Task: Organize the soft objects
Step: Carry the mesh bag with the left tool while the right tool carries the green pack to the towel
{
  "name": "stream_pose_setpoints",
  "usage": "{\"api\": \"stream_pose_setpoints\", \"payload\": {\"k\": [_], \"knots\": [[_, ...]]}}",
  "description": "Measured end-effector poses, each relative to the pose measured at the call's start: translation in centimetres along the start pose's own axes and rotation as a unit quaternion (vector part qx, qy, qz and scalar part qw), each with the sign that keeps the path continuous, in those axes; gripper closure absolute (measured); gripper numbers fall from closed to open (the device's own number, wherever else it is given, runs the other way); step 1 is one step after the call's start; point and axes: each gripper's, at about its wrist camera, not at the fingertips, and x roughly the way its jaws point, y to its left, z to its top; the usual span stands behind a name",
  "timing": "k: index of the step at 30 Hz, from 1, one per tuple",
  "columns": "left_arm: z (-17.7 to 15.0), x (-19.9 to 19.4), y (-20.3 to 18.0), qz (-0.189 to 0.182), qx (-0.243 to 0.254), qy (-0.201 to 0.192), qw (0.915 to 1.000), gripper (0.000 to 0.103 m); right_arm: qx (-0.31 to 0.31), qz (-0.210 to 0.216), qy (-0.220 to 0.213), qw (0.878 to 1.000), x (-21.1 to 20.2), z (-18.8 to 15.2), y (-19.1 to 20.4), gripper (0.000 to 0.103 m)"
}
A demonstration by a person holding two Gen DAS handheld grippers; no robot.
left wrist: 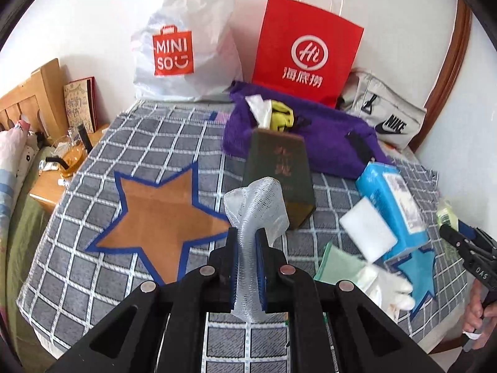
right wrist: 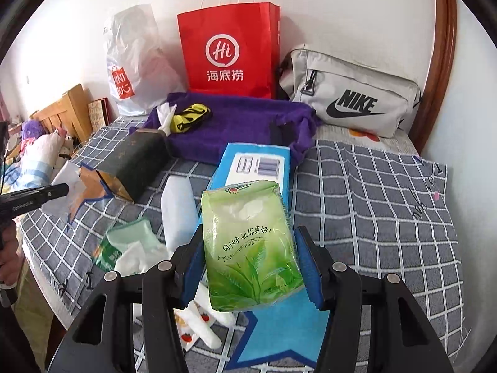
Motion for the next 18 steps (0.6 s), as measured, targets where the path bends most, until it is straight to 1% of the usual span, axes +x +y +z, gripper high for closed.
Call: {"api": "stream_pose_setpoints", "payload": {"k": [6,12,18], "knots": [[3.2,-0.1,-0.3,-0.003,0.003,-0.016,0.9999,0.093,-0.001,-0.001,-0.012,1.0,0.4,2.4,-0.1,0.048],[6.3,0.9,-1.1,0.0,0.007,-0.025,0.9997,0.093,0.0,-0.001,-0.021,1.0,1.0,4.7,-0.5,0.048],[8.6,2.6,-1.4,-0.02,-0.009,-0.019,0.9996,0.093,0.003,-0.007,-0.026,1.0,2.2,7.0,-1.0,0.048]]}}
